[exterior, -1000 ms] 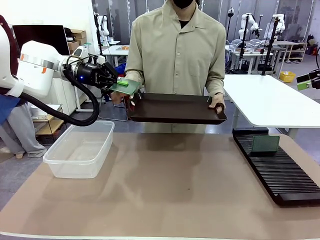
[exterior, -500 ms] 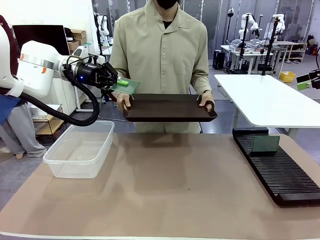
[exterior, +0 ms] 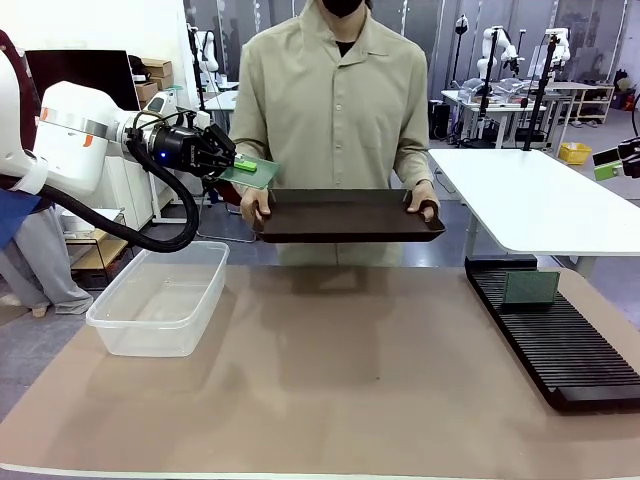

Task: Sort PCBs into racks and boxes based on the side picked up.
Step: If the short side of the Blank PCB is picked up, insert it into the PCB Rack ; if the long side is picked up, place it in the Organizing box.

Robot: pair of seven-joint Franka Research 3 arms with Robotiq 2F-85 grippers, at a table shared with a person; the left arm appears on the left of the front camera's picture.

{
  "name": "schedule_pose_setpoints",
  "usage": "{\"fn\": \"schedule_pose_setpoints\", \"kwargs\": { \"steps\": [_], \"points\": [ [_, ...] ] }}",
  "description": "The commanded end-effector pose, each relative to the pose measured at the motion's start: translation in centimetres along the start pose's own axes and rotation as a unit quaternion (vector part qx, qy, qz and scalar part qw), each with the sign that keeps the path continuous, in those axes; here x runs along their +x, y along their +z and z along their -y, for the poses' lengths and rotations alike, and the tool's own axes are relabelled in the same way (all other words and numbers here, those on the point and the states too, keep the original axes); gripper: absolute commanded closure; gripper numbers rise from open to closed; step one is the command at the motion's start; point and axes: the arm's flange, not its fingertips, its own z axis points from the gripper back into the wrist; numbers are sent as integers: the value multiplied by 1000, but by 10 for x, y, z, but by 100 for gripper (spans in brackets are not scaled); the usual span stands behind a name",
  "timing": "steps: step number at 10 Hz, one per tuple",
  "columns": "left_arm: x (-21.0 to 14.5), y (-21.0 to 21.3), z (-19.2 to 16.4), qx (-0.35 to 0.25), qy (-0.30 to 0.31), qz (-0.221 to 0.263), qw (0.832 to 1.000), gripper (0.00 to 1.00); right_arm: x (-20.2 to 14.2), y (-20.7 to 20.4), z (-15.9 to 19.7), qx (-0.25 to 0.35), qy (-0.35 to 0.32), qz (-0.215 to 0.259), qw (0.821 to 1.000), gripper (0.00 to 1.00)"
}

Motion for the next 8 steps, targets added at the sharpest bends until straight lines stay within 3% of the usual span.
{"fn": "schedule_pose_setpoints", "kwargs": {
  "steps": [1, 4, 6, 8],
  "points": [
    [0, -1, 0, 0, -7, -2, 1000, 100, 0, -1, 0, -3, -1, -1, 1000, 0],
    [-5, 0, 2, 19, 16, -4, 1000, 97, 0, -1, 0, -3, -1, -1, 1000, 0],
    [-16, 9, 3, 84, -9, -3, 996, 97, 0, -1, 0, -3, -1, -1, 1000, 0],
    [-33, 18, 2, 172, 7, 47, 984, 97, 0, -1, 0, -3, -1, -1, 1000, 0]
  ]
}}
